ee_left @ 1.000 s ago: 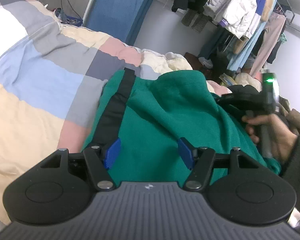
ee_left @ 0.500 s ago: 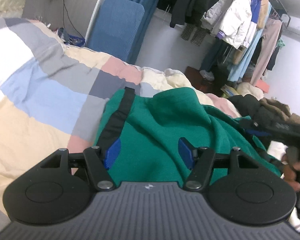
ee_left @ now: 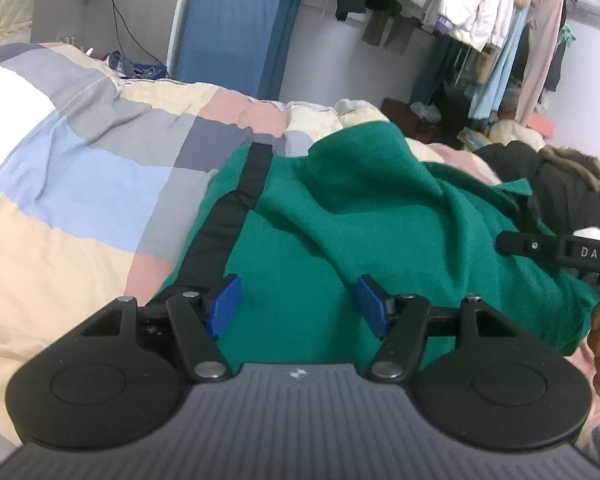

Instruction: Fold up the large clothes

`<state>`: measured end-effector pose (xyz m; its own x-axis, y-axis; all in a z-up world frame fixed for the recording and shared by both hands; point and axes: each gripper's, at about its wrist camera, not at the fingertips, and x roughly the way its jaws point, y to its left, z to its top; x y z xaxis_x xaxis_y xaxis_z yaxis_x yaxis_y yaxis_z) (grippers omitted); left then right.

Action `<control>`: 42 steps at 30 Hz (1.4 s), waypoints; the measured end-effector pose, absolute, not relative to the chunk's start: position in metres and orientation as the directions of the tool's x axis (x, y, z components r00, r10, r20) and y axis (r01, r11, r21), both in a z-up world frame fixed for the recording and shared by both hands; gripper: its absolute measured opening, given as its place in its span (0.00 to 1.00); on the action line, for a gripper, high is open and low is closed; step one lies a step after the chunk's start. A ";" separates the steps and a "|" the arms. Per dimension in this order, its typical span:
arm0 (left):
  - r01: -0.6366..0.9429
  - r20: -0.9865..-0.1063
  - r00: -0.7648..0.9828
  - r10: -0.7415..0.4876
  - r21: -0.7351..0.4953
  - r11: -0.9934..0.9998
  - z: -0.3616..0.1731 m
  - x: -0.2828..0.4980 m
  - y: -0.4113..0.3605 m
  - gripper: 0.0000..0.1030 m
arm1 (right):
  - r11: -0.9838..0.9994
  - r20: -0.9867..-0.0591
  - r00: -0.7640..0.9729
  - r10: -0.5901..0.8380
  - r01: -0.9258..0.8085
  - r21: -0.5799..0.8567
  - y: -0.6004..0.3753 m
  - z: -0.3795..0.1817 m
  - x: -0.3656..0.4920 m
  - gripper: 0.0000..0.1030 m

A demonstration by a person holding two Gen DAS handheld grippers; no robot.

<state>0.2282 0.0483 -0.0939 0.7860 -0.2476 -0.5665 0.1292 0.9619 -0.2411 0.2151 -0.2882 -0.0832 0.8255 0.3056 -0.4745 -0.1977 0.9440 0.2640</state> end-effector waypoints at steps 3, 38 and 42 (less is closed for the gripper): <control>0.129 -0.584 0.774 -0.247 -0.236 0.963 -0.101 0.235 0.047 0.69 | 0.954 -0.467 0.836 0.289 -0.210 0.215 -0.281 -0.091 0.217 0.62; -0.135 -0.487 0.622 -0.614 -0.838 0.528 -0.122 0.186 0.092 0.81 | 0.730 -0.471 0.780 0.413 0.026 0.683 -0.316 -0.107 0.125 0.85; -0.210 -0.495 0.590 -0.638 -0.857 0.470 -0.146 0.195 0.094 0.81 | 0.613 -0.501 0.761 0.412 0.176 0.770 -0.336 -0.131 0.132 0.85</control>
